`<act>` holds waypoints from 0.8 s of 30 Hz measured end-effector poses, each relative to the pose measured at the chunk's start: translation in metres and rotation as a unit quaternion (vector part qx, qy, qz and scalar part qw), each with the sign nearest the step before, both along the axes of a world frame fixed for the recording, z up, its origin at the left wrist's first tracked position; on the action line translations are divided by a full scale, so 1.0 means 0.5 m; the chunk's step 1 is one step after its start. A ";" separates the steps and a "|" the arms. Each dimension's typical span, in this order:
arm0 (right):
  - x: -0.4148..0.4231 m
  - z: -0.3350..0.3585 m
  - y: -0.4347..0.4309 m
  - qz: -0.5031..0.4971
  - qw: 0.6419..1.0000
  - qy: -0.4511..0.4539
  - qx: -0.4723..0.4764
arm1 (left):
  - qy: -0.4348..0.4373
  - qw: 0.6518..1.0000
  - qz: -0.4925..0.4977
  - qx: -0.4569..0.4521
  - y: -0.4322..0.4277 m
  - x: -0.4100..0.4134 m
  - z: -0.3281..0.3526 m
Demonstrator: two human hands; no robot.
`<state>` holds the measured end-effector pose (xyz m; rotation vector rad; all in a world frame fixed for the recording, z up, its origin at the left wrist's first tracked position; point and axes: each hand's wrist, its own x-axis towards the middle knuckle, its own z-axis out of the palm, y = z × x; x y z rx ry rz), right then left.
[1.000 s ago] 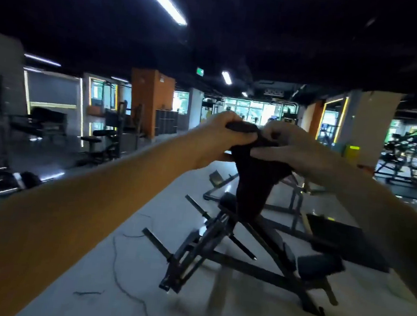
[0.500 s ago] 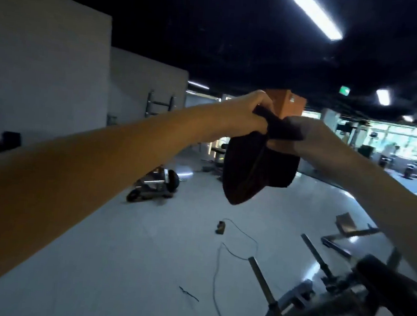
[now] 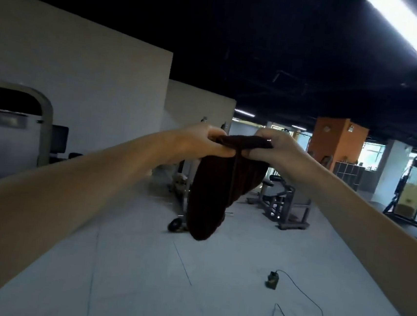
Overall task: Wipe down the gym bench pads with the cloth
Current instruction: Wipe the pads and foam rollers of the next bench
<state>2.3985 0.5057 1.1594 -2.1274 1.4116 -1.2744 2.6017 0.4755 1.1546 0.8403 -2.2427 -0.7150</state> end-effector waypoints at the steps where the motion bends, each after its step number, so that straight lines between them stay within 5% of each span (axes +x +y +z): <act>1: 0.023 0.005 -0.049 0.001 1.000 -0.011 -0.001 | 0.012 1.000 -0.007 0.008 -0.051 0.021 0.001; 11: 0.168 0.004 -0.515 -0.015 0.999 -0.028 0.015 | 0.162 0.967 -0.060 0.188 -0.559 0.125 -0.069; 17: 0.113 -0.018 -0.743 -0.060 0.997 -0.027 0.027 | 0.130 0.979 -0.002 0.158 -0.796 0.070 -0.138; 24: -0.074 -0.034 -0.993 -0.126 0.991 -0.029 0.020 | 0.180 0.966 -0.083 0.164 -1.070 -0.108 -0.119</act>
